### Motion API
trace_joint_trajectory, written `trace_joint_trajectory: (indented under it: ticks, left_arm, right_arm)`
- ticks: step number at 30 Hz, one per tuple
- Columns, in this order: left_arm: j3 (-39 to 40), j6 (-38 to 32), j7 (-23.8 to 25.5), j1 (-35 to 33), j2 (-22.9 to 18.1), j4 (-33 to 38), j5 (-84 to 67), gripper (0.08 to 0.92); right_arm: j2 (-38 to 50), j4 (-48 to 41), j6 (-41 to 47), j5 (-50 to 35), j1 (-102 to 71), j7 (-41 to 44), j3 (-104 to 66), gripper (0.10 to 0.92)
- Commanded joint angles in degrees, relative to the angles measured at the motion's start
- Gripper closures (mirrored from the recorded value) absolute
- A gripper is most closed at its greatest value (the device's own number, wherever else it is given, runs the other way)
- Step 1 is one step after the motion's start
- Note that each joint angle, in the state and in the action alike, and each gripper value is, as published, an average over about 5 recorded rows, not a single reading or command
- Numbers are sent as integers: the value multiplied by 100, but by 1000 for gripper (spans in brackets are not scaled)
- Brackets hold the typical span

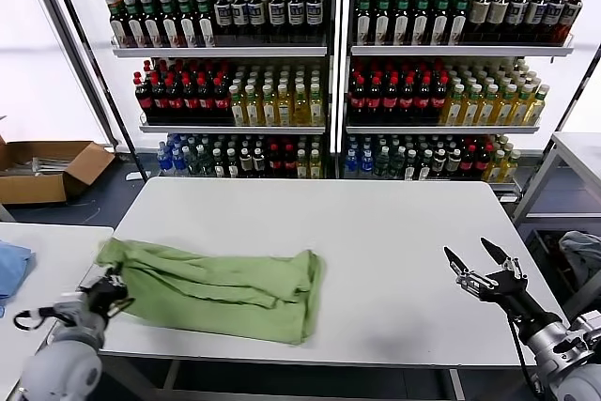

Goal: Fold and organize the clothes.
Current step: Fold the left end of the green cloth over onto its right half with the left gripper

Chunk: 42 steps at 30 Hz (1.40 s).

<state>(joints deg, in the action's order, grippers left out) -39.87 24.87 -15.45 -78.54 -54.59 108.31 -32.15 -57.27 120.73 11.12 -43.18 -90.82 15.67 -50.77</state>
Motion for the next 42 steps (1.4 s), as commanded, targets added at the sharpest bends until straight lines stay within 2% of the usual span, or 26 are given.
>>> trace_joint_trajectory:
  ticks: [1, 9, 14, 22, 30, 37, 42]
  left_arm:
    - [-855, -49, 425, 255, 1015, -110, -630, 905]
    - [-100, 156, -132, 349, 288, 1322, -388, 905]
    - [628, 42, -20, 246, -22, 1628, 82, 905]
    - [1588, -373, 208, -101, -559, 1547, 1047, 905]
    - [2593, -441, 364, -40, -1132, 881, 1233, 905]
    - [3122, -331, 505, -36, -1344, 605, 1301, 905]
    - [3199, -155, 345, 183, -1543, 340, 1233, 892]
  right_arm:
    - [-56, 57, 11, -48, -2, -7, -24, 203]
    - [-132, 103, 16, -46, -37, -1, -92, 203]
    - [-186, 94, 5, -43, -54, 19, -129, 203]
    - [-233, 110, -10, -29, -88, 35, -148, 203]
    - [-258, 34, -11, 21, -41, 40, -85, 203]
    - [-247, 17, -19, 39, -28, 65, -23, 203]
    - [-227, 11, -30, 38, -52, 97, -10, 203]
